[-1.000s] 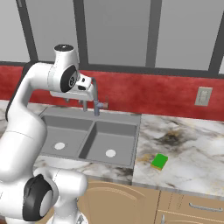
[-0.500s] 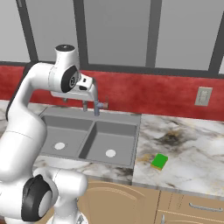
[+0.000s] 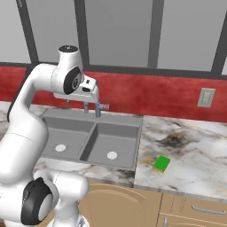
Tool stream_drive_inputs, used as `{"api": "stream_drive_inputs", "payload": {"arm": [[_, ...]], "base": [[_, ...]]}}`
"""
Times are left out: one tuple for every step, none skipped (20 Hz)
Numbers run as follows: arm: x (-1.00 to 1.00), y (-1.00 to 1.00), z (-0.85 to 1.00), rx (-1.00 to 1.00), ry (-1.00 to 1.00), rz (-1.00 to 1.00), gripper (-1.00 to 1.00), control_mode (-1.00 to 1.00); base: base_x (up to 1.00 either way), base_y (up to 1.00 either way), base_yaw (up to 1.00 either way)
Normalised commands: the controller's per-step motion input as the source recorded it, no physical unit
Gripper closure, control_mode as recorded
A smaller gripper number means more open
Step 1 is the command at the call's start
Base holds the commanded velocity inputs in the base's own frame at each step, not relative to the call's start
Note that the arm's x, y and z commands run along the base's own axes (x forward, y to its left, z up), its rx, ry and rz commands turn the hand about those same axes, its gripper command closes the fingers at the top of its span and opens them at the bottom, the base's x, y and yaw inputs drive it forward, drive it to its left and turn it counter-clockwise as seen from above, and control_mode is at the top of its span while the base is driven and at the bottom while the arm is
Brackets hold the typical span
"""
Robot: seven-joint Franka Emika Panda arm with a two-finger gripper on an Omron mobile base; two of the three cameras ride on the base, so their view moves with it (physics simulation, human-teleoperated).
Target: Soak the sponge with water for a few seconds and then drop it inside the sink.
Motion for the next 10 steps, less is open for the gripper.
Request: {"api": "stream_drive_inputs", "payload": {"arm": [[-0.05,-0.04,0.0,0.0,-0.01,0.0,-1.0,-1.0],[-0.09,-0.04,0.0,0.0,-0.02,0.0,-1.0,-1.0],[-0.14,-0.03,0.0,0.01,-0.03,0.0,-1.0,-1.0],[-0.17,-0.01,0.0,0.01,-0.05,0.0,-1.0,-1.0],[-0.21,0.0,0.0,0.01,-0.06,0.0,-1.0,-1.0],[-0.27,0.0,0.0,0.01,-0.08,0.0,-1.0,-1.0],[-0.29,0.0,0.0,0.01,-0.09,0.0,-1.0,-1.0],[-0.29,0.0,0.0,0.01,-0.1,0.0,-1.0,-1.0],[-0.24,0.0,0.0,0.02,-0.07,0.0,-1.0,-1.0],[-0.14,0.0,0.0,0.01,-0.07,0.0,-1.0,-1.0]], "base": [[0.0,0.0,0.0],[0.0,0.0,0.0],[0.0,0.0,0.0],[0.0,0.0,0.0],[0.0,0.0,0.0],[0.0,0.0,0.0],[0.0,0.0,0.0],[0.0,0.0,0.0],[0.0,0.0,0.0],[0.0,0.0,0.0]]}}
